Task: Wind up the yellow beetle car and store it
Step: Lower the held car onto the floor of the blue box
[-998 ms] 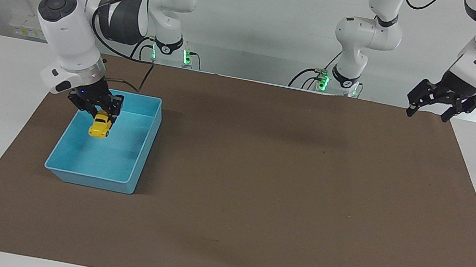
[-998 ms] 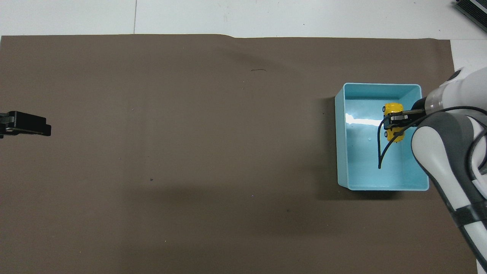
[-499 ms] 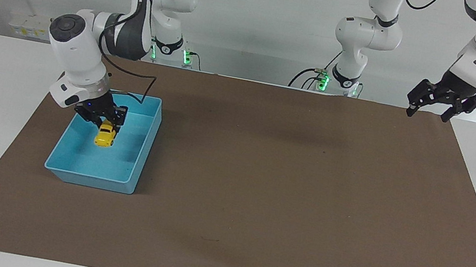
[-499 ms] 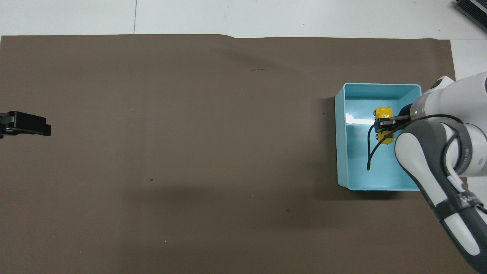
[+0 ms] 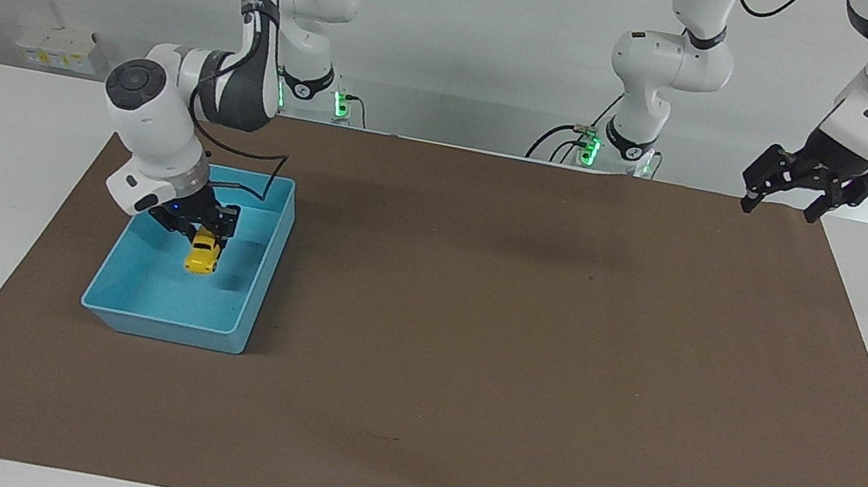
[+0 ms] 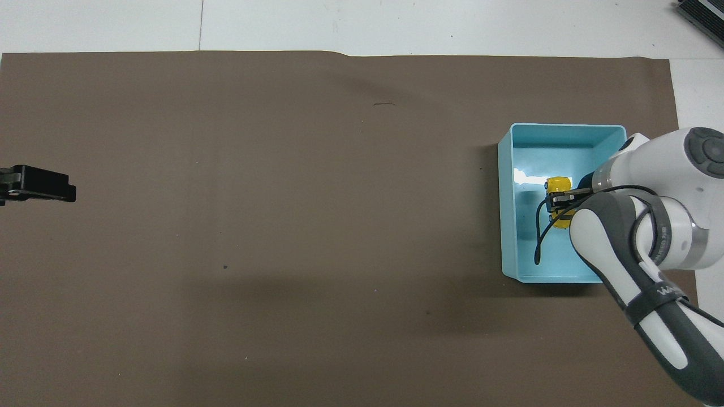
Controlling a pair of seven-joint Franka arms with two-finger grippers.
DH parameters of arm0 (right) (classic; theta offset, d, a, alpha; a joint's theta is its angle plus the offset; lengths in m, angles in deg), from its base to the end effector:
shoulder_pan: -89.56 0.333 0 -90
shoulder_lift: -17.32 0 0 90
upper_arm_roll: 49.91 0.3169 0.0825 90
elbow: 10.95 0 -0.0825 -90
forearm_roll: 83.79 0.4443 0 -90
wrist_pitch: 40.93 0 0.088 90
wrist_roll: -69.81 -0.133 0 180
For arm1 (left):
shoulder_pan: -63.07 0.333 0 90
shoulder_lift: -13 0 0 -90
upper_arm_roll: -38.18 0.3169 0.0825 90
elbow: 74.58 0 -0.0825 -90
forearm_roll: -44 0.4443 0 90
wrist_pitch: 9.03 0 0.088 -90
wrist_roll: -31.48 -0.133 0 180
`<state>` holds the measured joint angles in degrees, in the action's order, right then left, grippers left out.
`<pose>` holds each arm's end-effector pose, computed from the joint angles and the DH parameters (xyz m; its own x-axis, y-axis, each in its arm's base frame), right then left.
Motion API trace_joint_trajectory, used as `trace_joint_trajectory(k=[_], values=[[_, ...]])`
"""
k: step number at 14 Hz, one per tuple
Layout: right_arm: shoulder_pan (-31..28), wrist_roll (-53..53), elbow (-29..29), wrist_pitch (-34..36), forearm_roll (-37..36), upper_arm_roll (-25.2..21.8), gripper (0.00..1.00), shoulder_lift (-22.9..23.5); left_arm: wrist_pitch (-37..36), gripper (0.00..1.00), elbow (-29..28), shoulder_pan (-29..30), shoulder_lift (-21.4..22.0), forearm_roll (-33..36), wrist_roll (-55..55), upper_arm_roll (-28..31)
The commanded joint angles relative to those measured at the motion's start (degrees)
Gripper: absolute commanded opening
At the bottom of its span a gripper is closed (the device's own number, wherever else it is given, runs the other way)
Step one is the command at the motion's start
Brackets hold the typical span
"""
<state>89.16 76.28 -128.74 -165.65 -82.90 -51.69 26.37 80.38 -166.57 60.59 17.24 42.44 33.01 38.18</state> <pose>0.6190 -0.0226 0.2965 0.9972 0.0662 -0.0358 0.0658 -0.9978 -0.0117 0.5907 -0.0292 0.6247 0.9995 -0.0169 0.0282 -0.0176 -0.9995 0.0280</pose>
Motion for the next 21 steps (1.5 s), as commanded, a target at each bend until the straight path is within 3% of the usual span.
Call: trace_joint_trajectory(k=[1, 15, 17, 18, 21], values=[[-1.96, 2.14, -3.59, -2.45, 0.08, 0.28, 0.00, -0.80, -0.73, 1.00, -0.13, 0.81, 0.68, 0.50, 0.49, -0.62], [-1.53, 1.88, -8.17, -5.79, 0.87, 0.28, 0.00, -0.97, -0.73, 1.00, -0.13, 0.81, 0.68, 0.50, 0.49, -0.62], [-1.36, 1.09, -7.82, -5.79, 0.87, 0.37, 0.40, -0.79, -0.64, 1.00, -0.13, 0.81, 0.68, 0.50, 0.49, -0.62], [-1.27, 1.08, -7.55, -5.71, 0.87, 0.37, 0.99, -0.70, -0.73, 1.00, -0.13, 0.81, 0.68, 0.50, 0.49, -0.62], [0.23, 1.26, -5.62, -5.27, 0.78, 0.64, 1.00, 0.18, -0.64, 1.00, -0.13, 0.81, 0.68, 0.50, 0.49, -0.62]])
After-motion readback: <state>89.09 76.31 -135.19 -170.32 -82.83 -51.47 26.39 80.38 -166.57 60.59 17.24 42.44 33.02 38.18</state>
